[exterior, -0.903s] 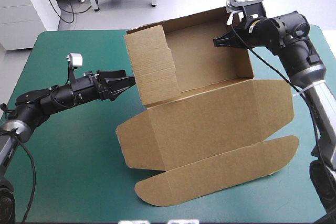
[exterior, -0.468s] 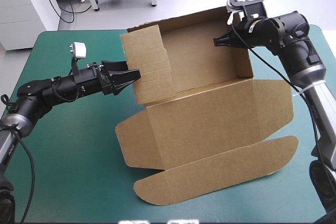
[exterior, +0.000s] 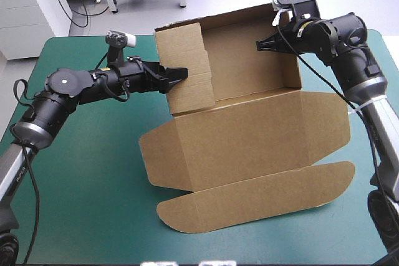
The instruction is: Fold the box
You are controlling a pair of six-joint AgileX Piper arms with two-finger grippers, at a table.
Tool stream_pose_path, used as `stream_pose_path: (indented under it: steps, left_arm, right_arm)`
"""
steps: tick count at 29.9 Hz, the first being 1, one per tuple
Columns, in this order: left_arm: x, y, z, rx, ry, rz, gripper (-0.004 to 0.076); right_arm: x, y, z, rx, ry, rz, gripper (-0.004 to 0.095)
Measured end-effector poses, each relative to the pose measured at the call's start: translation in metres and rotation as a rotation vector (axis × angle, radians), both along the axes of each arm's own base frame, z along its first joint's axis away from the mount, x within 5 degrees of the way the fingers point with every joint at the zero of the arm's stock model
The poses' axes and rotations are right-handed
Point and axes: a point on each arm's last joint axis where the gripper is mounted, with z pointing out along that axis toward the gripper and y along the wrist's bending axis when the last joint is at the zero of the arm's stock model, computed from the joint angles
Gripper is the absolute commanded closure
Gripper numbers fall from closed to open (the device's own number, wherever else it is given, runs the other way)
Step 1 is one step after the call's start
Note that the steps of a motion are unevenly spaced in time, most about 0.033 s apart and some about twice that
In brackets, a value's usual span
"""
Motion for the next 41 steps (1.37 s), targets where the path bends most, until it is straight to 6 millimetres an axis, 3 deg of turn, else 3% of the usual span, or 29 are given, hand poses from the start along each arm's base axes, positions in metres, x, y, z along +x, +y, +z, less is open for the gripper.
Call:
stream_pose_path:
  steps: [5, 11, 18, 24, 33, 41]
  left_arm:
    - [-0.003, -0.019, 0.017, 0.201, 0.043, 0.066, 0.016]
    - [0.001, -0.033, 0.017, 0.275, 0.129, 0.203, 0.0169]
    - [0.003, -0.037, 0.022, 0.179, 0.146, 0.275, 0.0426]
    - [0.003, -0.037, 0.022, 0.183, 0.157, 0.277, 0.0575]
    - [0.007, -0.036, 0.016, 0.213, 0.166, 0.291, 0.072]
    - [0.017, -0.041, -0.007, 0.296, 0.243, 0.267, 0.0723]
  right_arm:
    - [0.001, 0.0, 0.001, 0.021, -0.013, -0.013, 0.0924]
    - [0.001, 0.001, 0.002, 0.068, -0.016, -0.033, 0.0924]
    - [0.001, 0.002, 0.002, 0.084, -0.015, -0.038, 0.0924]
    - [0.002, 0.0, 0.002, 0.066, -0.019, -0.044, 0.0924]
    - [-0.001, -0.001, -0.001, 0.06, 0.026, -0.051, 0.0924]
    - [0.003, 0.0, -0.018, 0.024, 0.143, -0.059, 0.0924]
